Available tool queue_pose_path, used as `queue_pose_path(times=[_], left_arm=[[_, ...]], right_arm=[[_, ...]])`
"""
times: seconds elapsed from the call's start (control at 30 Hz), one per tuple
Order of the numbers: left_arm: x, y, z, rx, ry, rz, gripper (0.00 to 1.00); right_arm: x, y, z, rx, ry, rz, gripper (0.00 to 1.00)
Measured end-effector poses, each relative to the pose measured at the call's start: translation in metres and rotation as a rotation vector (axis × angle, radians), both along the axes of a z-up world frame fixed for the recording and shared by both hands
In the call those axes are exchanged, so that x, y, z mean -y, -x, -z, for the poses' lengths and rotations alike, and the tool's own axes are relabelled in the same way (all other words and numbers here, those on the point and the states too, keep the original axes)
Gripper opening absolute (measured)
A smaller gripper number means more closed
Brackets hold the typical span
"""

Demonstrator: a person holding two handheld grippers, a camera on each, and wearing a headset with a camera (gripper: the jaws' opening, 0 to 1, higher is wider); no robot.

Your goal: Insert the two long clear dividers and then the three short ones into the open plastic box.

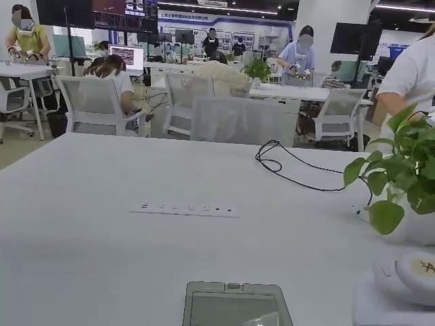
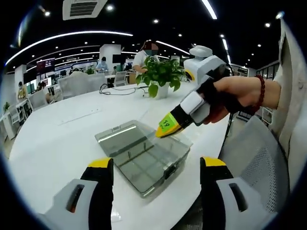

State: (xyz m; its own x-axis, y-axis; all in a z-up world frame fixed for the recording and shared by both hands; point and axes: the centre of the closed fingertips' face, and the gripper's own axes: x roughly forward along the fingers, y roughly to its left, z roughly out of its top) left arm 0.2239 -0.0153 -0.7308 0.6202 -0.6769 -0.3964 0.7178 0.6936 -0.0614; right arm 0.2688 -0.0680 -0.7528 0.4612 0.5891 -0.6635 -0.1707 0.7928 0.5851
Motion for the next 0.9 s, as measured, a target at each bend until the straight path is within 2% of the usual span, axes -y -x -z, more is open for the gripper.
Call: queue_pose_path(times=[0.07,0.13,0.23,0.3,0.63,0.9], left_arm=[[0.001,-0.001,-0.001,0.018,0.002,0.006,0.78],[0.001,-0.002,0.0,0.017,0.005,0.008,0.81],[-0.001,-0.004,0.005,0.016,-0.022,0.014,0.83],[-0.002,-0.005,0.007,0.014,-0.021,0.016,0.86],[0.0,-0.007,0.018,-0.013,-0.028,0.033,0.99],[0.003,-0.008,0.024,-0.024,-0.03,0.045,1.0]], right_arm=[[0.004,0.001,0.003,-0.032,0.022,0.002,0.06],[0.005,-0.002,0.005,-0.049,0.022,0.007,0.06],[0.011,-0.003,0.01,-0.089,0.055,0.011,0.06],[0.014,-0.005,0.013,-0.109,0.068,0.015,0.06],[0.025,-0.01,0.027,-0.182,0.128,0.019,0.06],[0.028,-0.009,0.043,-0.248,0.151,0.0,0.06]])
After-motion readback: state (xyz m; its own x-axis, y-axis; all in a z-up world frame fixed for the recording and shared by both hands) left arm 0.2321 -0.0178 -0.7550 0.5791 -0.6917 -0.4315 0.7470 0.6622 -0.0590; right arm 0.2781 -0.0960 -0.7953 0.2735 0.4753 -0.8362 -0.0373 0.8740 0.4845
